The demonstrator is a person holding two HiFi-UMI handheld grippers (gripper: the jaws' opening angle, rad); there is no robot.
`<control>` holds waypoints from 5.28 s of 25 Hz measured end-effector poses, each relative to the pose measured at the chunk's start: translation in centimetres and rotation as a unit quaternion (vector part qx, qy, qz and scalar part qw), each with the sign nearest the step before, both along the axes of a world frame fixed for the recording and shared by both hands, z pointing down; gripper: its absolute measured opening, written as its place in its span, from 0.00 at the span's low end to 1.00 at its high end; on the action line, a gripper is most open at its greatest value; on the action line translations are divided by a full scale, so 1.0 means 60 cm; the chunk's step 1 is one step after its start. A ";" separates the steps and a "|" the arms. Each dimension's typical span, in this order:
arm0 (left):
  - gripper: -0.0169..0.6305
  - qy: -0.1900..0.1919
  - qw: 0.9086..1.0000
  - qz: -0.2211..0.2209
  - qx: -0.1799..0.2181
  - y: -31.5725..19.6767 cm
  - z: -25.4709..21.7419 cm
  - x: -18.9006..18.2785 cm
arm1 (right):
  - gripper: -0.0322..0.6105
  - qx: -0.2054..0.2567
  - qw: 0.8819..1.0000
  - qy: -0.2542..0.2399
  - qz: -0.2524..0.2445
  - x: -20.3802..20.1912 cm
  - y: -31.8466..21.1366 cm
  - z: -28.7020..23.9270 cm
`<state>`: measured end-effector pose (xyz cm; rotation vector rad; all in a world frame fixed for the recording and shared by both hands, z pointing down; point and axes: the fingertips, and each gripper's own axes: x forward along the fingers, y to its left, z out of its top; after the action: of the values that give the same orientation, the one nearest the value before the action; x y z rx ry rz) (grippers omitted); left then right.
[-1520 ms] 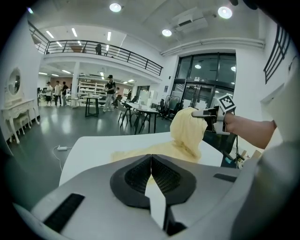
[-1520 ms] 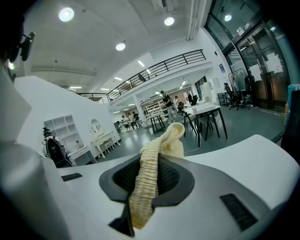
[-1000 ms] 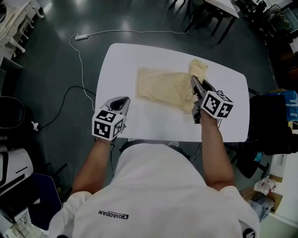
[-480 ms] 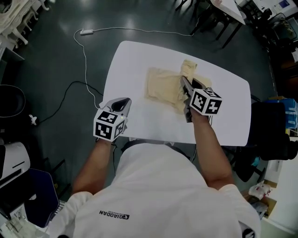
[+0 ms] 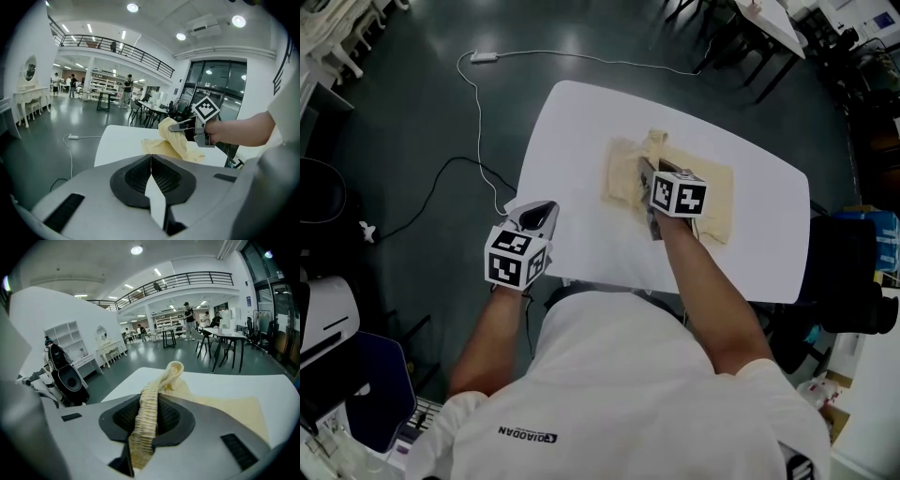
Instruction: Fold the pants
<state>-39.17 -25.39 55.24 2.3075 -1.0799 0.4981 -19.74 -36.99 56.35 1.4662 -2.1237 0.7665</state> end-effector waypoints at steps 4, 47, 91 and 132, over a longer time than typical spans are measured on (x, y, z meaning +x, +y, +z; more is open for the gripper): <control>0.07 -0.002 1.000 -0.013 -0.011 -0.001 0.013 -0.010 | 0.20 -0.020 1.000 0.013 -0.001 -0.016 -0.014 0.048; 0.07 -0.021 0.995 0.094 0.010 -0.016 -0.027 0.279 | 0.08 0.064 0.993 -0.079 0.055 0.318 0.200 -0.068; 0.07 -0.070 0.996 -0.004 -0.047 0.045 0.016 0.314 | 0.10 -0.120 0.981 -0.080 0.129 0.608 0.151 0.248; 0.07 0.000 1.000 -0.023 -0.012 0.033 -0.027 0.117 | 0.10 0.052 0.992 -0.111 -0.020 0.132 0.051 -0.115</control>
<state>-32.16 -23.43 53.60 2.2578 -1.1172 0.4895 -11.84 -33.96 49.46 1.4445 -2.3832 0.8491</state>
